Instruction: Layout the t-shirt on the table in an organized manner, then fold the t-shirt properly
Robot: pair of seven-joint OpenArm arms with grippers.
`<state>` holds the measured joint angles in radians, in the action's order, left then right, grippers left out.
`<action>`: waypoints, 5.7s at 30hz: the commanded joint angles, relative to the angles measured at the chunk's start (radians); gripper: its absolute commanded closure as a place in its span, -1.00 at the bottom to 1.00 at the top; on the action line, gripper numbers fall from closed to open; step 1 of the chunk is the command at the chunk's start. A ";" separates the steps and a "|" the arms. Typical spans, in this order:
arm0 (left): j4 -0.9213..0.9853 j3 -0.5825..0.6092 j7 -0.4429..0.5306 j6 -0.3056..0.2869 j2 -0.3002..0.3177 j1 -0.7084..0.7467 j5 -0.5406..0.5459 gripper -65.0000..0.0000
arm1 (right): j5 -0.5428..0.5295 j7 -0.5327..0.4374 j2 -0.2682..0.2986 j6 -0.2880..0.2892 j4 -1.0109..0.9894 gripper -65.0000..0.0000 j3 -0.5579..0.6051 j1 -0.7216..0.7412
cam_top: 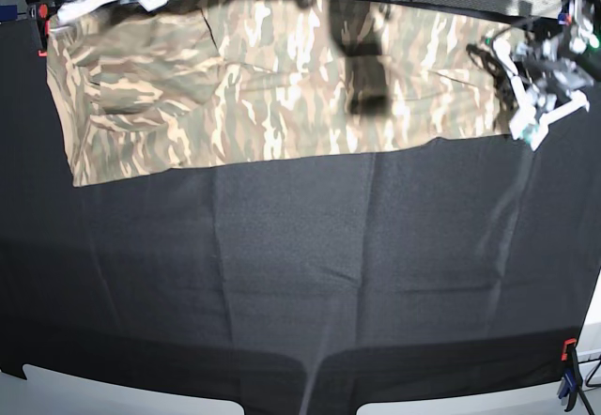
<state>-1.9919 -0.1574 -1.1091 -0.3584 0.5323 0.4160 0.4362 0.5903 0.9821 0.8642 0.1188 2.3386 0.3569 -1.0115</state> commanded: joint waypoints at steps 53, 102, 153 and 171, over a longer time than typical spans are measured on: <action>-0.017 -0.007 0.213 0.019 0.014 0.062 -0.156 1.00 | -0.254 -0.003 -0.333 -0.246 -0.315 1.00 -0.277 0.532; 0.029 -0.008 0.187 0.314 0.034 -0.039 -0.238 0.05 | -0.111 0.030 -0.333 -0.255 -0.040 0.07 -0.289 0.527; 0.880 -0.287 -0.205 -0.340 0.049 -0.231 0.967 0.05 | -1.837 0.143 -0.579 0.579 -0.209 0.07 -0.978 0.444; 0.880 -0.287 -0.211 -0.340 0.001 -0.234 0.952 1.00 | -1.850 0.144 -0.578 0.579 -0.209 0.07 -0.978 0.444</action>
<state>-1.1042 -0.4389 -1.3224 -0.7006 0.5156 0.1879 1.3830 -1.2320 1.1465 0.2768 0.6956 2.1159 -0.6163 -0.5678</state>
